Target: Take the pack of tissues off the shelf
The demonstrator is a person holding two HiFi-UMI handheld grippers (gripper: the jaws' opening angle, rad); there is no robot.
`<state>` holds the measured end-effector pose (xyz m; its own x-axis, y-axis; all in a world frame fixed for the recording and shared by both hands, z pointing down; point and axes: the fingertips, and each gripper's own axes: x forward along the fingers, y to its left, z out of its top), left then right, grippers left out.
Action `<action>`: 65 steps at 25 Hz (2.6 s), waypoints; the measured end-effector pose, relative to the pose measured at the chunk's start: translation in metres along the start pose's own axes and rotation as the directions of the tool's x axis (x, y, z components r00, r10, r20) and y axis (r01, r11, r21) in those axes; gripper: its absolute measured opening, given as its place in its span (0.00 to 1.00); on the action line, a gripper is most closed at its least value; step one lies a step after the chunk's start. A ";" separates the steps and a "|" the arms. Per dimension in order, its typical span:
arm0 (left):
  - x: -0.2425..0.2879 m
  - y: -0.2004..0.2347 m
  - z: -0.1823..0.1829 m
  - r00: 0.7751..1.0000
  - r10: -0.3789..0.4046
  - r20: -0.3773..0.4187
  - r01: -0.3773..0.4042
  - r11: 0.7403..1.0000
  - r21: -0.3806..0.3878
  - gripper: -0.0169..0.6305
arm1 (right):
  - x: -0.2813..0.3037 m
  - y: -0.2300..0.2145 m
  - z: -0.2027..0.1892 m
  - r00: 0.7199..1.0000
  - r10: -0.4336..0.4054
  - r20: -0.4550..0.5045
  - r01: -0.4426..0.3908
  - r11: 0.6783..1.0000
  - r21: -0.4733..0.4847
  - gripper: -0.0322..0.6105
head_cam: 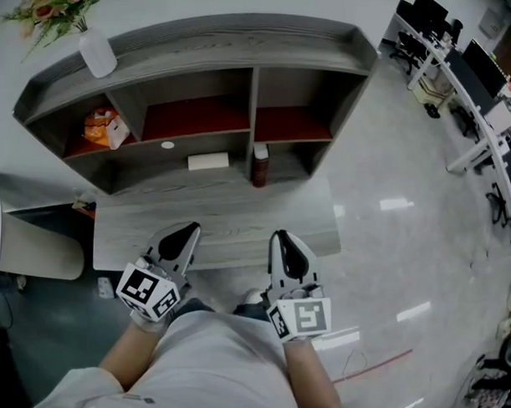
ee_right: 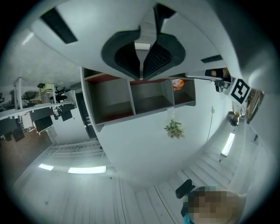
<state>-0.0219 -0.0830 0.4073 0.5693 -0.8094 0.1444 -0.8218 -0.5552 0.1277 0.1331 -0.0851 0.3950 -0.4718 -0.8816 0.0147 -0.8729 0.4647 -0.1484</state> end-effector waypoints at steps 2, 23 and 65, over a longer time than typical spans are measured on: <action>0.005 0.004 0.003 0.998 0.056 0.005 -0.056 0.998 -0.004 0.05 | 0.006 -0.007 0.000 0.999 0.038 -0.015 -0.038 0.999 0.002 0.11; -0.024 0.166 0.027 0.841 0.541 0.017 -0.541 0.841 -0.017 0.06 | 0.128 0.085 0.008 0.906 0.413 -0.087 -0.413 0.910 0.025 0.10; -0.028 0.367 0.025 0.621 0.783 -0.012 -0.783 0.622 0.028 0.06 | 0.230 0.116 -0.016 0.874 0.467 -0.135 -0.468 0.883 0.028 0.11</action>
<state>-0.3403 -0.2691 0.4257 -0.2897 -0.9357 0.2014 -0.9571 0.2831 -0.0615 -0.0782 -0.2325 0.3973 -0.8367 -0.5423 0.0767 -0.5471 0.8205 -0.1658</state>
